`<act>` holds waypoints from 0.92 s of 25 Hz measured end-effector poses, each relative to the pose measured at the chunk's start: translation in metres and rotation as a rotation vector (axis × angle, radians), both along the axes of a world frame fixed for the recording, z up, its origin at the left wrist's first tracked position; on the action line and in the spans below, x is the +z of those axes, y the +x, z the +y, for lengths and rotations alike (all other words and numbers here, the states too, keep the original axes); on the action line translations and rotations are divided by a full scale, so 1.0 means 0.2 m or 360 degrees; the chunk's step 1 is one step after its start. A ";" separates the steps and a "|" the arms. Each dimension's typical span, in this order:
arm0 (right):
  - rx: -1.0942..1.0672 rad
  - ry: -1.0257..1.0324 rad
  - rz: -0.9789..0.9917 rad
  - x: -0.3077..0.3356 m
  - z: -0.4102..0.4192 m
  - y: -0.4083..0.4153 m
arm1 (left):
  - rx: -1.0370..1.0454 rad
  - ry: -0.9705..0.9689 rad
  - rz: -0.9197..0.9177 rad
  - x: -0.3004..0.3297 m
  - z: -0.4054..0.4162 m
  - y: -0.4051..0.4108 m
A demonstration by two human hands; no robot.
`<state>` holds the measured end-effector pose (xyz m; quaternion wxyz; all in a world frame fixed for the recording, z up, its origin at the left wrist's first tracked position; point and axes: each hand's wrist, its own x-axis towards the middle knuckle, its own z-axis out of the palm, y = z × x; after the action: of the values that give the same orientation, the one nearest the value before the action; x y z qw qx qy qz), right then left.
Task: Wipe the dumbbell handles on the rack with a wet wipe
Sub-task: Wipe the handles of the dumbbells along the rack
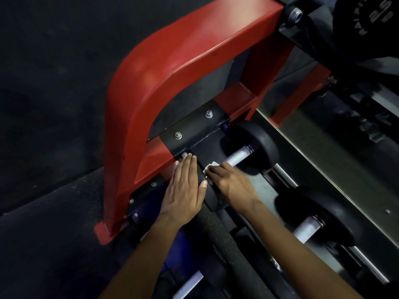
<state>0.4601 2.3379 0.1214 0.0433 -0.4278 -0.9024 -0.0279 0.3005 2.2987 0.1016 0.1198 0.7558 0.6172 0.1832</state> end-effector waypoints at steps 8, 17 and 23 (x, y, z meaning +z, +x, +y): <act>-0.0175 -0.0030 -0.0418 0.11 0.18 -0.05 | -0.0005 -0.0012 0.0001 0.00 0.00 0.00; -0.0286 -0.0150 -0.0617 0.13 0.25 0.00 | 0.0004 -0.0004 0.0002 0.00 0.00 0.00; -0.0095 -0.0118 0.0198 0.04 0.04 -0.06 | 0.0001 -0.0007 0.0010 0.00 0.00 0.00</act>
<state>0.4490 2.3451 0.1299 0.0824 -0.4567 -0.8853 0.0310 0.2999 2.2989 0.1016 0.1196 0.7559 0.6182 0.1794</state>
